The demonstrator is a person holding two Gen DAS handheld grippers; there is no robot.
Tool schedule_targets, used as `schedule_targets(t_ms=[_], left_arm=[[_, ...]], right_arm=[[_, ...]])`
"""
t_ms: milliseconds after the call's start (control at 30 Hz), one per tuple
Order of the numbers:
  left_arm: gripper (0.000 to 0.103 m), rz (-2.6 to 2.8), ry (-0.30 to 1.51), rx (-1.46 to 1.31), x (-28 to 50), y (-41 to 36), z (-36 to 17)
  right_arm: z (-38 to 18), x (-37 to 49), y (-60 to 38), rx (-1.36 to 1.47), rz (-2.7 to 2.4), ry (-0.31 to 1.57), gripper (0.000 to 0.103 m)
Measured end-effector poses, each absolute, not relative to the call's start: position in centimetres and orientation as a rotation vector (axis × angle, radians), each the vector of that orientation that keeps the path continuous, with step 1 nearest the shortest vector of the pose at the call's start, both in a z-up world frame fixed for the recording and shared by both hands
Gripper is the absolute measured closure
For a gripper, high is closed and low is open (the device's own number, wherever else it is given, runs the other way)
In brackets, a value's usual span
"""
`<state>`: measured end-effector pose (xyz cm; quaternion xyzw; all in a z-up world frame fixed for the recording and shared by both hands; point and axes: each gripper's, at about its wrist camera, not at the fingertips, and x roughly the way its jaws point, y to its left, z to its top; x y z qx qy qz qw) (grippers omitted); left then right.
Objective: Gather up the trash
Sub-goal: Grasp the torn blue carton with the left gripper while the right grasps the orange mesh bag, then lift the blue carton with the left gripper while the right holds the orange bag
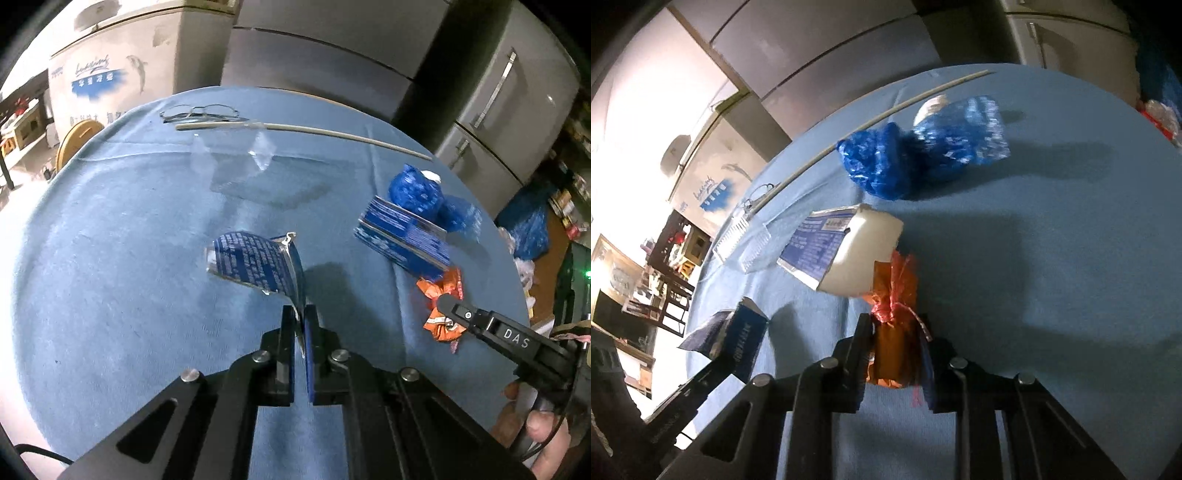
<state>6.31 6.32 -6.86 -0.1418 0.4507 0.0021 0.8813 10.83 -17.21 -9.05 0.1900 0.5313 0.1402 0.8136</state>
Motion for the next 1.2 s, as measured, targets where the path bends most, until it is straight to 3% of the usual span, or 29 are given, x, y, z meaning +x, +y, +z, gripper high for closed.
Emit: schedule_targets(t_ms=[633,1133,1200], left_arm=[[0.099,-0.231,0.913,-0.197,2.2,-1.9,-4.3],[0.099,-0.223,0.910,-0.129,2.6,-3.3,-4.4],[0.087,-0.203,0.927,-0.125,3.0,-3.4,-4.8]], right_arm=[[-5.6,-0.1,-27.9,0.600,0.201,1.029,0.078],[-6.3,-1.3,-29.3,0.642,0.191,1.029,0.078],[-6.4,-1.3,-29.5,0.645,0.191,1.029,0.078]])
